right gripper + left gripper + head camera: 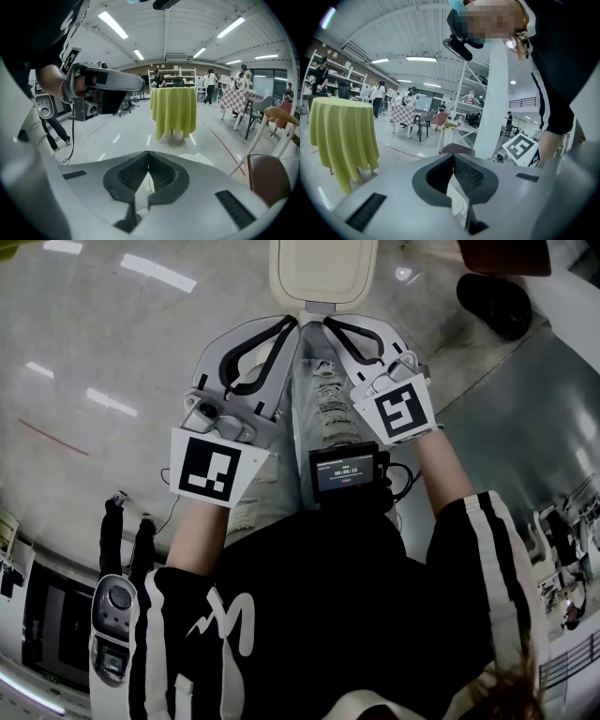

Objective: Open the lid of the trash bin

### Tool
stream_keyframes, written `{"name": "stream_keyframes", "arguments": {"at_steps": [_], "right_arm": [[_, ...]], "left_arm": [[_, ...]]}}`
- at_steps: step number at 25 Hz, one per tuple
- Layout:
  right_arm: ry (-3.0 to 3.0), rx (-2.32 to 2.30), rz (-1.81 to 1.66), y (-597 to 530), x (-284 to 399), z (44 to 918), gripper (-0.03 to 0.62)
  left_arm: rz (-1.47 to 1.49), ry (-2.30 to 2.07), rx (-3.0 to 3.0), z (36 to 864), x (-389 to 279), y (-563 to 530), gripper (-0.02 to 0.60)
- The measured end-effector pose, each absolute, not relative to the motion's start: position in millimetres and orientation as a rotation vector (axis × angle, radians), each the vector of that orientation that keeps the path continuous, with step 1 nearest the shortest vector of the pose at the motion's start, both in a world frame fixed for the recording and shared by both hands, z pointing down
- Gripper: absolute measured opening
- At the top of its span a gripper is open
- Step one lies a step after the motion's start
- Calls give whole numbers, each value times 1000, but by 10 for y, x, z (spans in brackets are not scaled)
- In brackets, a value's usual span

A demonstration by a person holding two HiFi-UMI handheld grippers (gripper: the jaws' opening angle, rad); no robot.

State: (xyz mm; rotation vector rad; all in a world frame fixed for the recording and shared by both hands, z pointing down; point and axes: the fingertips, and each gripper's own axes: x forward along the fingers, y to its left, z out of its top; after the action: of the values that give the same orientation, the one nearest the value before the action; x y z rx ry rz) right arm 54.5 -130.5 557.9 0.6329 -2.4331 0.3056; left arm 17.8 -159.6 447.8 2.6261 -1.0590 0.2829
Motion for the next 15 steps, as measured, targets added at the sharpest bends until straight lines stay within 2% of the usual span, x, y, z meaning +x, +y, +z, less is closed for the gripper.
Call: {"name": "stream_keyframes", "arguments": {"at_steps": [15], "right_arm": [[-2392,617,380,-1274,484,5817,11]], "left_arm": [[462,-1057,2528,4864,137,-1646,9]]}}
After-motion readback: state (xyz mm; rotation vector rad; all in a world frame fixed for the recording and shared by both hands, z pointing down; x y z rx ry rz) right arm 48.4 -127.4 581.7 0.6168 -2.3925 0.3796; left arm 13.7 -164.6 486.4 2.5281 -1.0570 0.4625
